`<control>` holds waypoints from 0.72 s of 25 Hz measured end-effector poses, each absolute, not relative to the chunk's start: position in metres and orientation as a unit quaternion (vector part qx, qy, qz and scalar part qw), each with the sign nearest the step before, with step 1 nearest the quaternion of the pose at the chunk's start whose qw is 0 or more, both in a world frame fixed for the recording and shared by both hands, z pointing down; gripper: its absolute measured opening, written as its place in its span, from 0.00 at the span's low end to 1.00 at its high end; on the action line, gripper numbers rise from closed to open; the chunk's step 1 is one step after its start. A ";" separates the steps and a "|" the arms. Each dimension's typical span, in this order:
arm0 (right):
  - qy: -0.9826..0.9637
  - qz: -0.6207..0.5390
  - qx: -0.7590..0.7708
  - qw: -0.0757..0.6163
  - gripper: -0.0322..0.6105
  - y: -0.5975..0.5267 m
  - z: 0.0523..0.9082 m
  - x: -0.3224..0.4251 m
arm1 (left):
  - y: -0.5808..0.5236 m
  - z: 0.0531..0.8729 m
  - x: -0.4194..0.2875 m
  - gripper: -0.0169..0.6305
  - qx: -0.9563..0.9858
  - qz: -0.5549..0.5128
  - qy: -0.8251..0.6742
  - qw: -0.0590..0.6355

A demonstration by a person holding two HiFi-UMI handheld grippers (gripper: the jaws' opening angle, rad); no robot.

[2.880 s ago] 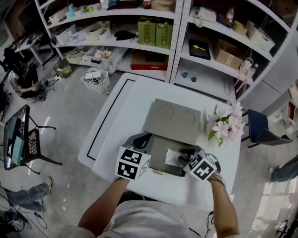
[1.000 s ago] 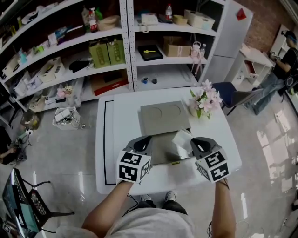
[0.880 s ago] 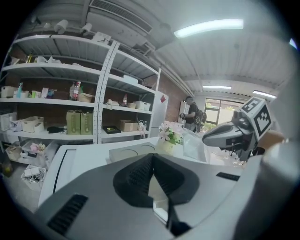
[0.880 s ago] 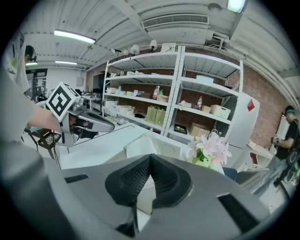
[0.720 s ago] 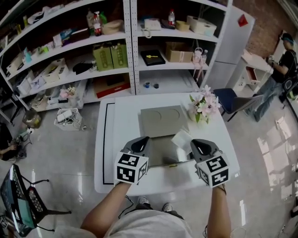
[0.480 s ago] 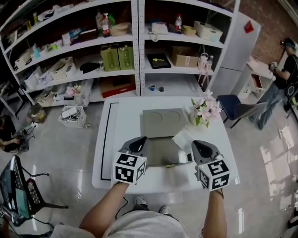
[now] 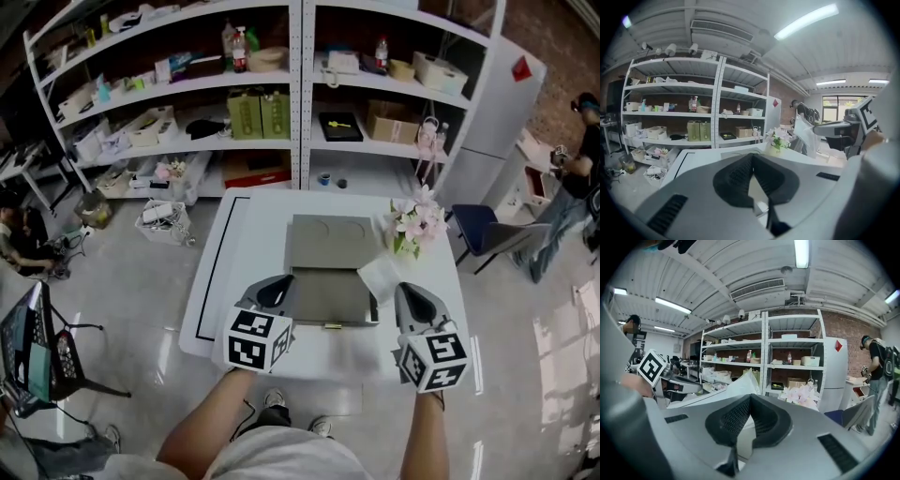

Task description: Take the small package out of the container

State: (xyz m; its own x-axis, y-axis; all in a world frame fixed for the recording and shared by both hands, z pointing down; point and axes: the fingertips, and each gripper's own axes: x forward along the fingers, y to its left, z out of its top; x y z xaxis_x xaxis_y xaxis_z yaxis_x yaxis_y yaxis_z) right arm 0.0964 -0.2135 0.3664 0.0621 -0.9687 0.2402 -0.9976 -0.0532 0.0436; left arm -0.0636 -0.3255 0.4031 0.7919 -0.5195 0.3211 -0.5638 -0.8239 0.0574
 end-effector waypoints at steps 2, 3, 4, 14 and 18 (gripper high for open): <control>-0.682 0.072 0.723 0.082 0.06 -0.209 0.365 0.100 | -0.320 0.402 -0.065 0.03 0.941 0.146 -0.295 0.073; -0.682 0.072 0.724 0.075 0.06 -0.207 0.363 0.102 | -0.318 0.401 -0.066 0.03 0.941 0.145 -0.299 0.072; -0.683 0.073 0.724 0.069 0.06 -0.204 0.362 0.103 | -0.316 0.401 -0.067 0.03 0.940 0.145 -0.301 0.072; -0.684 0.080 0.723 0.056 0.06 -0.194 0.363 0.107 | -0.306 0.400 -0.074 0.03 0.935 0.146 -0.314 0.075; -0.685 0.080 0.722 0.054 0.06 -0.196 0.365 0.106 | -0.309 0.397 -0.076 0.03 0.935 0.144 -0.315 0.071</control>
State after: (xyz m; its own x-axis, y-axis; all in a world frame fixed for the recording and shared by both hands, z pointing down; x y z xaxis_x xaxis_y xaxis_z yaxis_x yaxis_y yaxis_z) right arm 0.1062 -0.1960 0.3651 0.0491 -0.9808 0.1888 -0.9979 -0.0560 -0.0312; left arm -0.0761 -0.3086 0.3968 0.7600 -0.5692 0.3138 -0.6101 -0.7912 0.0423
